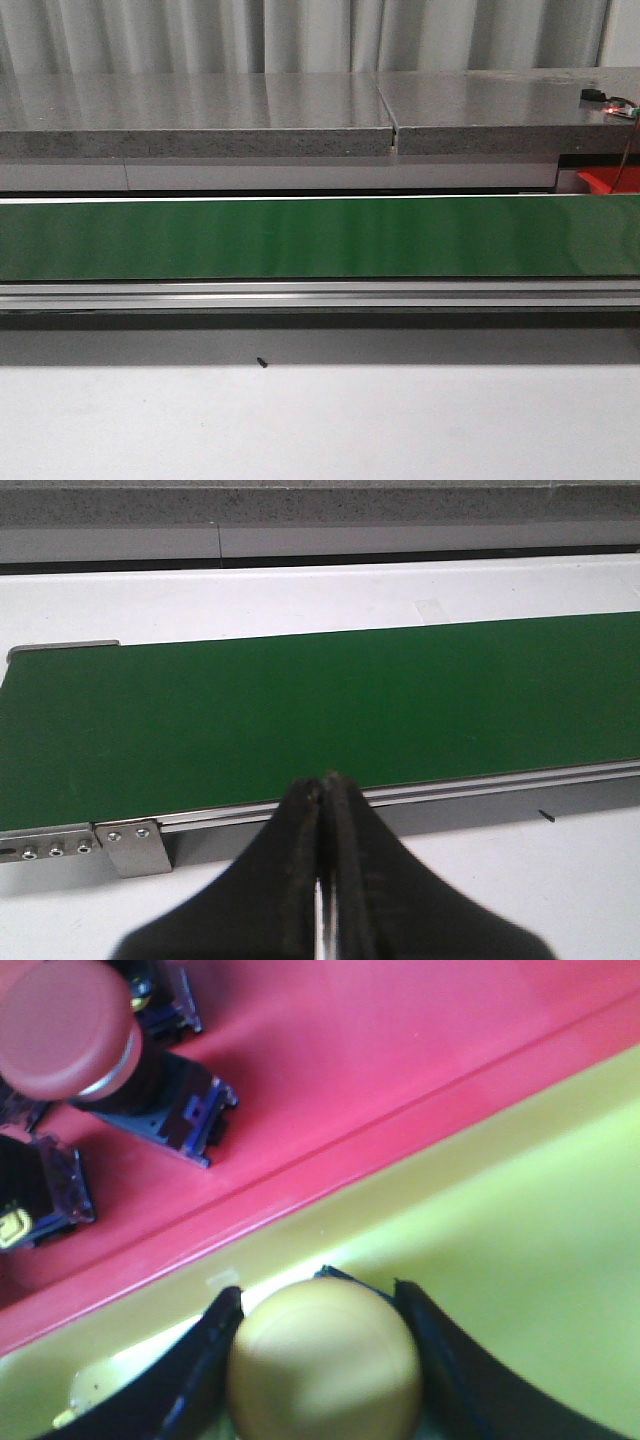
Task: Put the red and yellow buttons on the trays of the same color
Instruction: 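Lower the yellow button into the yellow tray and open the right gripper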
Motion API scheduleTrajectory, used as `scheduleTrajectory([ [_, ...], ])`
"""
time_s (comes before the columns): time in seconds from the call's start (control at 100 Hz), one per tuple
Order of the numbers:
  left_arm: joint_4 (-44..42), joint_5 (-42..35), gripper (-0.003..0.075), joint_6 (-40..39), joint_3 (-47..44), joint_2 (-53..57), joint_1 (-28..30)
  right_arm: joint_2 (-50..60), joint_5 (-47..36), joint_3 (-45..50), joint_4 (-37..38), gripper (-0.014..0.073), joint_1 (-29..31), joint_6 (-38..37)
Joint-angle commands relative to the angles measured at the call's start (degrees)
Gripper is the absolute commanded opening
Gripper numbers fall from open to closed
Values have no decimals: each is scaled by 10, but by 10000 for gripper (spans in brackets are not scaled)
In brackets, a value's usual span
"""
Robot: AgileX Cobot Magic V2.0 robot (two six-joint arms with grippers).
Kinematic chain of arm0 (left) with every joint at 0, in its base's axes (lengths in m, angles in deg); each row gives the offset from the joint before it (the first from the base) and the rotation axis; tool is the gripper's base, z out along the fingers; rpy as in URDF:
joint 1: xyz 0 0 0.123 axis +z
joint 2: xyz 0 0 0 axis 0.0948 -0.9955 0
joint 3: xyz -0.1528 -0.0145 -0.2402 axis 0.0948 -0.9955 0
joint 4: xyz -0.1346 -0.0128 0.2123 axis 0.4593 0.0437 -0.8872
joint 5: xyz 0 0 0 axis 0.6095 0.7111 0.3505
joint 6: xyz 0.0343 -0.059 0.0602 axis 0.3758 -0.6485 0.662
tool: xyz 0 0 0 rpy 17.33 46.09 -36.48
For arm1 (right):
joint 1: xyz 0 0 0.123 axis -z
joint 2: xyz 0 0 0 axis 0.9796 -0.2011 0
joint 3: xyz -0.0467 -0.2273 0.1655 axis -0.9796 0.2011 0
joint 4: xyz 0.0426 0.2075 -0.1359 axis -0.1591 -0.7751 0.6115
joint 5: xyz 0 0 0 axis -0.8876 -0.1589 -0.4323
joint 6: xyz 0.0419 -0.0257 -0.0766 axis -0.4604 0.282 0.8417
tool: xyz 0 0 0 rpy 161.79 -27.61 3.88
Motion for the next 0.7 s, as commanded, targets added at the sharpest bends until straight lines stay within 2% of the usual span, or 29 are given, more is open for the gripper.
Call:
scheduleTrajectory([
  [0.0, 3, -38, -19, -4, 15, -1, -4, 22, -31, -15, -13, -4, 3, 2],
  [0.09, 3, -38, -19, -4, 15, -1, -4, 22, -31, -15, -13, 15, 3, 2],
  [0.14, 3, -38, -19, -4, 15, -1, -4, 22, -31, -15, -13, 57, 3, 2],
  [0.34, 3, -38, -19, -4, 15, -1, -4, 22, -31, -15, -27, 388, 3, 2],
  [0.4, 3, -38, -19, -4, 15, -1, -4, 22, -30, -15, -33, 447, 3, 2],
  [0.5, 3, -38, -19, -4, 15, -1, -4, 22, -25, -15, -39, 489, 3, 2],
  [0.69, 3, -38, -19, -4, 15, -1, -4, 26, -14, -15, -45, 490, 3, 2],
])
